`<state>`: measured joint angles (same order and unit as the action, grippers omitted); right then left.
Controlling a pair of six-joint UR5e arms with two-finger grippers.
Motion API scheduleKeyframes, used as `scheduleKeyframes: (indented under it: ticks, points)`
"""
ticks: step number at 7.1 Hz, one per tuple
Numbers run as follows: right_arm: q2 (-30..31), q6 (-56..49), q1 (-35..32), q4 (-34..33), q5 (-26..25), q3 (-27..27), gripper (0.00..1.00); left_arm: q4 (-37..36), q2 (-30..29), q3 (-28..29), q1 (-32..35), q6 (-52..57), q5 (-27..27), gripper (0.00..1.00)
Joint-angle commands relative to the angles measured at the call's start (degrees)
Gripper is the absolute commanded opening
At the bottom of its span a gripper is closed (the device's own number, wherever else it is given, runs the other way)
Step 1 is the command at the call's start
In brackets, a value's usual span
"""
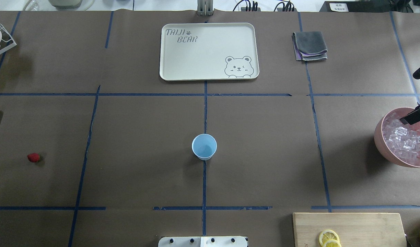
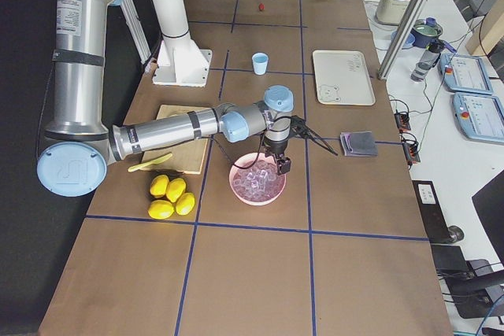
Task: Mash ice and strawberries in cup
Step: 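Move the right gripper over the pink bowl of ice cubes, then lower the right gripper into the bowl and grasp an ice cube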
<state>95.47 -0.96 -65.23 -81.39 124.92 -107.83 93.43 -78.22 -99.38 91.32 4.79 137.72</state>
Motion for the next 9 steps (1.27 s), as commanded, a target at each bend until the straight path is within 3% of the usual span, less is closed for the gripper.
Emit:
scheduleKeyframes:
  ticks: [1,9]
  points:
    - [-0.2,0.0,3.1,-0.1,-1.7,0.7,0.83,0.0,0.0,0.1,0.0,0.0,0.0,1.0]
    - [0.1,-0.5,5.3,-0.6,-1.6,3.6,0.66,0.0,0.0,0.3,0.0,0.0,0.1,1.0]
